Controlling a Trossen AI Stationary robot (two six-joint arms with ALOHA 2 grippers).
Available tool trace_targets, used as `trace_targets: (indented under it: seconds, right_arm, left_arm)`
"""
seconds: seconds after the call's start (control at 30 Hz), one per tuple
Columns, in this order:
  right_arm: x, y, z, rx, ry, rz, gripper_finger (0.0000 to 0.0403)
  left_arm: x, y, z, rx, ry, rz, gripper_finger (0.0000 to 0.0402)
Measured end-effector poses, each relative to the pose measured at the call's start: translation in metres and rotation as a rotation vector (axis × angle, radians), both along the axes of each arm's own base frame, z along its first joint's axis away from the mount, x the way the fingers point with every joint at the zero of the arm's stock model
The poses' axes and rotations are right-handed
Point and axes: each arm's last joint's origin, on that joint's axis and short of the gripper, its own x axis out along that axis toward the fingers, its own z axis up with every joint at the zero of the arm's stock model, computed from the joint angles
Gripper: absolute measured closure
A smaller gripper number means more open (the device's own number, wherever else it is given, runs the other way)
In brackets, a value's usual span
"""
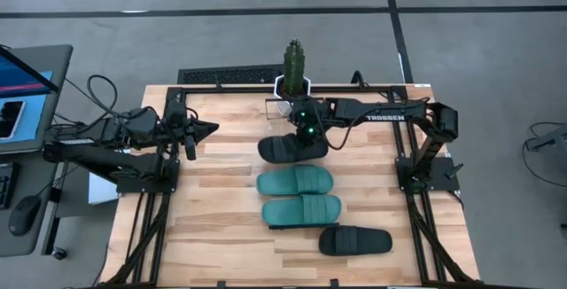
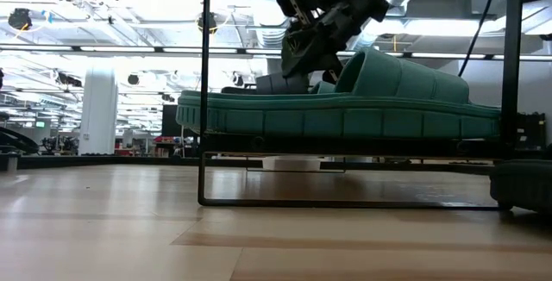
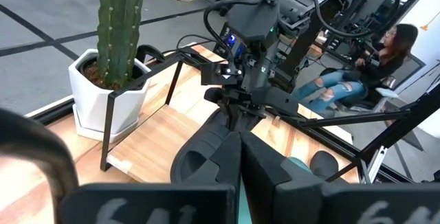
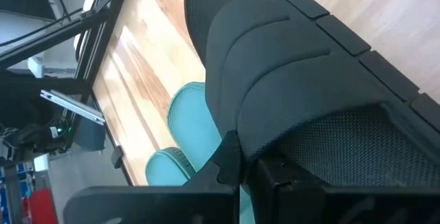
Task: Pick and place slides into the shelf
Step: Put the top black slipper on the shelf
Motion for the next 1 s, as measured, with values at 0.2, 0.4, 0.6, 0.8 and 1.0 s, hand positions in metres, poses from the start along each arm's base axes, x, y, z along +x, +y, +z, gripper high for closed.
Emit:
trace_targets:
  seconds: [0.2,0.4,0.6,0.8,1.0]
  right_arm:
    - [-0.001,0.0,-0.001,-0.002,0.007,0.006,0.0403]
    - [-0.005,0.001,-0.009,0.017,0.043,0.006,0.0403]
    - [-0.006,0.002,-0.012,0.03,0.048,0.013,0.0403]
    - [-0.006,0.002,-0.012,0.037,0.047,0.017,0.0403]
    - [-0.006,0.003,-0.012,0.044,0.052,0.014,0.0386]
  left_arm:
    - [0.0,0.0,0.0,0.0,0.0,0.0,0.0401]
    - [0.0,0.0,0.0,-0.002,-0.001,0.001,0.0401]
    - [0.0,0.0,0.0,-0.003,-0.002,0.001,0.0401]
    - [0.0,0.0,0.0,-0.005,-0.002,0.001,0.0401]
    - [0.0,0.0,0.0,-0.013,-0.004,0.003,0.0401]
